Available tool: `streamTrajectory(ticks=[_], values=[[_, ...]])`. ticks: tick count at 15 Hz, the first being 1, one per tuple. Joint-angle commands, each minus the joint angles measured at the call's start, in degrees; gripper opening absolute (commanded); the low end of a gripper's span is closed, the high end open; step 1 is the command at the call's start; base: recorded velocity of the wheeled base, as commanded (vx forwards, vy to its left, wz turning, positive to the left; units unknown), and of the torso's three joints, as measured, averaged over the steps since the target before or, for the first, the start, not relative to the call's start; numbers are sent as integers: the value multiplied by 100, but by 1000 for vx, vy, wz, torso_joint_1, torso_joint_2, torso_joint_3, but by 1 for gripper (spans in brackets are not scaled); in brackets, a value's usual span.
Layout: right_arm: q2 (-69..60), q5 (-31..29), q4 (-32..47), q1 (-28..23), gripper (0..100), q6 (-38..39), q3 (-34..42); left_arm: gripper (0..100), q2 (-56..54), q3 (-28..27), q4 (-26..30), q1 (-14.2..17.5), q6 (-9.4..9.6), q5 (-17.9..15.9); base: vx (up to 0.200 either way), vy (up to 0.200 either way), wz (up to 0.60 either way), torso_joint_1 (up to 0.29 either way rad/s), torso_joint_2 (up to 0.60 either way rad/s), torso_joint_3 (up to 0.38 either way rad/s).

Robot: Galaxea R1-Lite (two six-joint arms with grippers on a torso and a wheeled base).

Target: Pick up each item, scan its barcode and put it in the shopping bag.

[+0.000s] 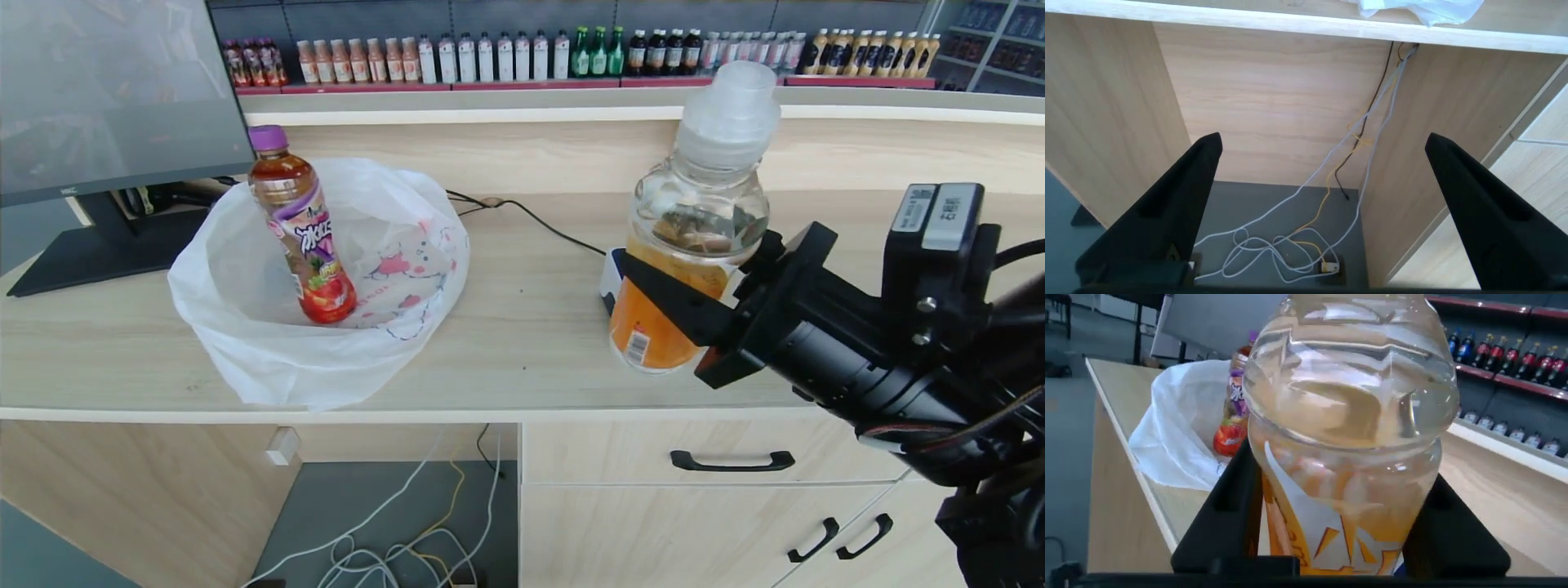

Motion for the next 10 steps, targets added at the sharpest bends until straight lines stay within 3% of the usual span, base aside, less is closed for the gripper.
streamTrajectory(ticks=[1,4,6,10], values=[[144,31,-17,-103,0,-392,-292,100,1,0,-1,6,-2,0,0,0,0,0,0,0],[355,102,-17,-103,0,-1122,-661,100,1,0,-1,-2,-2,0,0,0,0,0,0,0],[716,515,-17,-165,0,-1913,-855,100,1,0,-1,-2,-2,0,0,0,0,0,0,0],[1269,1657,-17,-973,0,-2678,-1839,100,1,0,-1,6,-2,0,0,0,0,0,0,0]])
